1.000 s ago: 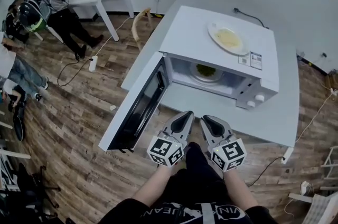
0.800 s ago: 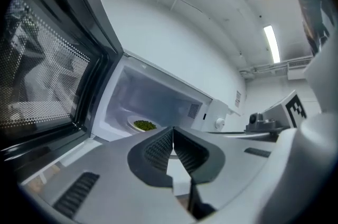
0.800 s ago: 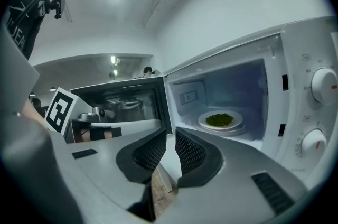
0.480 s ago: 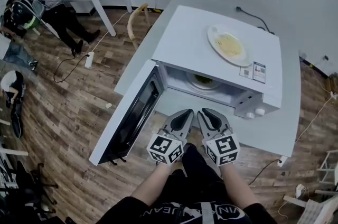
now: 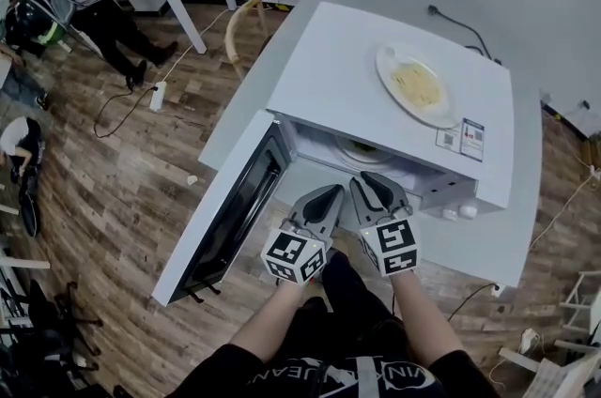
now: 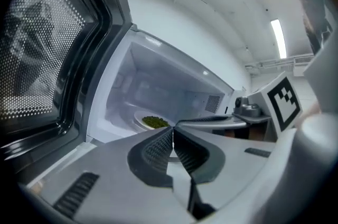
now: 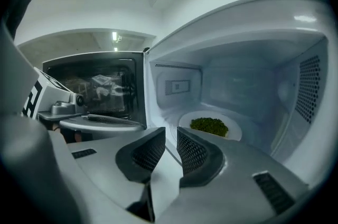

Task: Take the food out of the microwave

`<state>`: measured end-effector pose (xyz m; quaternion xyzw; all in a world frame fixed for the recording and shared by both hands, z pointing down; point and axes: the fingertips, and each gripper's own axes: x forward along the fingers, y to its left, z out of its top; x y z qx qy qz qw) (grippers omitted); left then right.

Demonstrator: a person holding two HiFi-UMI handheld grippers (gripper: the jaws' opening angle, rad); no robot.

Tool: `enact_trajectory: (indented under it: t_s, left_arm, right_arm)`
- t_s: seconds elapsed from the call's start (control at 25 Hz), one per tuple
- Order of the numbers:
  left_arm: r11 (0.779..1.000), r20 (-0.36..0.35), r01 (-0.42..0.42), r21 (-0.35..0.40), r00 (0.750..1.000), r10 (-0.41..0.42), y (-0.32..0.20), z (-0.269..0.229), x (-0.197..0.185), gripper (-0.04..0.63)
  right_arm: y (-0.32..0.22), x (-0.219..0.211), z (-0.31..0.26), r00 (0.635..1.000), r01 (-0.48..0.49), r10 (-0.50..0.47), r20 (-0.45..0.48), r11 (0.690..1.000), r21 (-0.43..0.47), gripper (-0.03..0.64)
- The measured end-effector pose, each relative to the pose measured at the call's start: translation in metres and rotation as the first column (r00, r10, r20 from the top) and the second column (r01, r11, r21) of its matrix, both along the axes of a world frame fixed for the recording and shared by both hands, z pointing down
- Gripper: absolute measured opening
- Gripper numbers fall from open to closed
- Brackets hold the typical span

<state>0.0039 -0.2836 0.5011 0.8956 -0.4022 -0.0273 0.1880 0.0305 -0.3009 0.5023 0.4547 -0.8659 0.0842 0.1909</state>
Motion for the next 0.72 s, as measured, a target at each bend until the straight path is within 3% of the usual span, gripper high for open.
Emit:
enact_trajectory:
  t_s: [0.36,0.44,0.72]
  left_arm:
    - [1.0,0.012,-0.006,-0.002,1.0,0.006,-0.017,0.01,0.003,0.011]
    - [1.0,0.012,-0.003,-0.008,1.0,0.003,-0.018,0.013,0.002,0.011]
    - [1.0,0.011,0.002,-0.024,1.0,-0.002,-0.019,0.02,0.0,0.011]
  right_arm:
    - [-0.029,0.009,0.021,0.969,-0.02,0.021,-0.246,1.0,0.009,0.062]
    - [-0.034,0.009,0.024,0.956,-0.004,0.007,-0.293,1.0,0.012,0.116]
    - [-0.048,0.007,0.037,0.935,0.011,-0.019,-0.354,1.0,-0.025,0.126]
